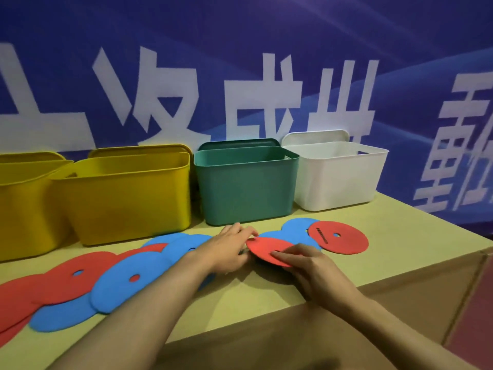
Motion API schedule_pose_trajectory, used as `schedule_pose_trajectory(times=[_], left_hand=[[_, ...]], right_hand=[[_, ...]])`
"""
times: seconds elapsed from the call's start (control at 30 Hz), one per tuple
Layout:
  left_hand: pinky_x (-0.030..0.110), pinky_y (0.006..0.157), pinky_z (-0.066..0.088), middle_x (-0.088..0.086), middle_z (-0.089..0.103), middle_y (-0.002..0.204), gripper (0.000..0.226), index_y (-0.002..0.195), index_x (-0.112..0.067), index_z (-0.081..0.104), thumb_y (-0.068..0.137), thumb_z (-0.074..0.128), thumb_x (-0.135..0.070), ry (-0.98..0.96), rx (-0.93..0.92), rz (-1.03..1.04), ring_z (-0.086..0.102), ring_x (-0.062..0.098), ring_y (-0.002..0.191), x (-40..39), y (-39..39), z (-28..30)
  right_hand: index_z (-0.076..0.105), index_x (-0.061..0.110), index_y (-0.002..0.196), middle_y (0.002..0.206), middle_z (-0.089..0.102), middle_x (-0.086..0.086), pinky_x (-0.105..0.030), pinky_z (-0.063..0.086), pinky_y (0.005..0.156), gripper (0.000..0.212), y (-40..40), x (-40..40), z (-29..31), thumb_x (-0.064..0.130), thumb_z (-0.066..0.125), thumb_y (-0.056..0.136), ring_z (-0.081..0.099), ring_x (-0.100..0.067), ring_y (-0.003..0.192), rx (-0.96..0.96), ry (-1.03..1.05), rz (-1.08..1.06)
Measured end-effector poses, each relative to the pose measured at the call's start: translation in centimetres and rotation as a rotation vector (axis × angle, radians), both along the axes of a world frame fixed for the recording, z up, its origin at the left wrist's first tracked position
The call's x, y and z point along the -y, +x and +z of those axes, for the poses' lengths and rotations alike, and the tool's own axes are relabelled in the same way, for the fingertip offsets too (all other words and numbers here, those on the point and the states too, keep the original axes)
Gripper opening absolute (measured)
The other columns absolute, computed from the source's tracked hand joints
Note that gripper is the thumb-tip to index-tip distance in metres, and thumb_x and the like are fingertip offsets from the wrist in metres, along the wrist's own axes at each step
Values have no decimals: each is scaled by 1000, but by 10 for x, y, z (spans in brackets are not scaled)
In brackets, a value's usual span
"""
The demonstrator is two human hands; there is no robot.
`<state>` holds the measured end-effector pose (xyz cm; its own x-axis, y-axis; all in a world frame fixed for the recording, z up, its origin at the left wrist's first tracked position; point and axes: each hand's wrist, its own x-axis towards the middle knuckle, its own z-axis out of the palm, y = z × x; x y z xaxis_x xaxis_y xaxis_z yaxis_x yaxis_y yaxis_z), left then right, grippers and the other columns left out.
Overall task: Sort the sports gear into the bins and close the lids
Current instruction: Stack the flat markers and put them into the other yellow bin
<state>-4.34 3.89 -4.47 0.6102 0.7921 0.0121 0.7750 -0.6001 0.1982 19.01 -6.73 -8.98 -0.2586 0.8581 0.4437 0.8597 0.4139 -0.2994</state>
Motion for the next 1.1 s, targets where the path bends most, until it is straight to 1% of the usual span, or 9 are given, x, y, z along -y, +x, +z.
schedule_pose_trajectory(times=[0.13, 0.23, 0.33, 0.4, 0.47, 0.57, 0.73, 0.83, 1.1], left_hand=[[40, 104, 46, 5, 51, 137, 43, 142, -27, 46, 99, 51, -29, -135, -238, 44, 56, 26, 121, -12, -6, 8], [33, 93, 49, 4, 60, 135, 49, 145, -24, 46, 97, 50, -16, -172, -351, 40, 59, 24, 116, -21, 7, 26], [35, 89, 55, 2, 56, 136, 54, 151, -26, 40, 99, 45, -13, -249, -339, 80, 61, 24, 116, -31, 22, 34], [34, 97, 52, 4, 52, 147, 56, 155, -21, 37, 103, 52, -38, -226, -284, 76, 57, 24, 125, -39, 35, 30], [37, 107, 46, 5, 50, 152, 87, 156, -17, 32, 91, 62, -65, -232, -241, 64, 54, 25, 130, -43, 46, 22], [40, 107, 47, 7, 53, 145, 113, 151, -14, 37, 67, 75, -80, -212, -232, 79, 55, 28, 127, -52, 62, 12], [32, 76, 52, 5, 74, 106, 91, 106, -14, 70, 44, 87, -78, -293, -159, 120, 69, 27, 100, -69, 67, 11], [36, 89, 51, 5, 61, 121, 98, 127, -11, 48, 57, 91, -65, -252, -94, 118, 61, 26, 110, -60, 66, 10], [34, 76, 46, 2, 60, 113, 77, 121, -23, 30, 76, 86, -50, -181, 163, 23, 62, 22, 98, -29, 44, 7]], right_hand=[[45, 53, 145, 138, 55, 16, -13, 32, 102, 46, -9, -7, -11, 37, 53, 103, 47, -10, 120, 43, -28, 31], [28, 59, 150, 146, 45, 27, -44, 33, 110, 56, -1, -8, -21, 46, 51, 100, 37, -14, 129, 103, -113, -60], [26, 59, 150, 158, 30, 23, -60, 21, 115, 68, 16, -10, -15, 25, 49, 95, 22, -22, 141, 130, -242, -162], [27, 46, 155, 163, 24, 12, -60, 14, 120, 79, 33, -12, -6, 6, 43, 90, 16, -26, 148, 73, -325, -186], [28, 36, 156, 164, 25, 6, -48, 16, 123, 80, 50, -16, -5, -4, 41, 88, 18, -25, 150, -24, -337, -221], [37, 28, 152, 158, 39, -1, -34, 27, 117, 63, 54, -17, -16, 1, 43, 95, 35, -23, 144, -124, -182, -345], [34, 27, 156, 159, 36, 3, -45, 30, 120, 58, 44, -18, -25, 16, 38, 100, 33, -24, 146, -73, -163, -398], [40, 38, 153, 155, 40, -4, -54, 15, 125, 61, 46, -17, -24, 26, 27, 95, 37, -29, 143, 53, -116, -353], [42, 31, 152, 153, 41, -12, -65, 30, 112, 63, 41, -10, -13, 26, 28, 91, 38, -39, 135, 270, -44, -362]])
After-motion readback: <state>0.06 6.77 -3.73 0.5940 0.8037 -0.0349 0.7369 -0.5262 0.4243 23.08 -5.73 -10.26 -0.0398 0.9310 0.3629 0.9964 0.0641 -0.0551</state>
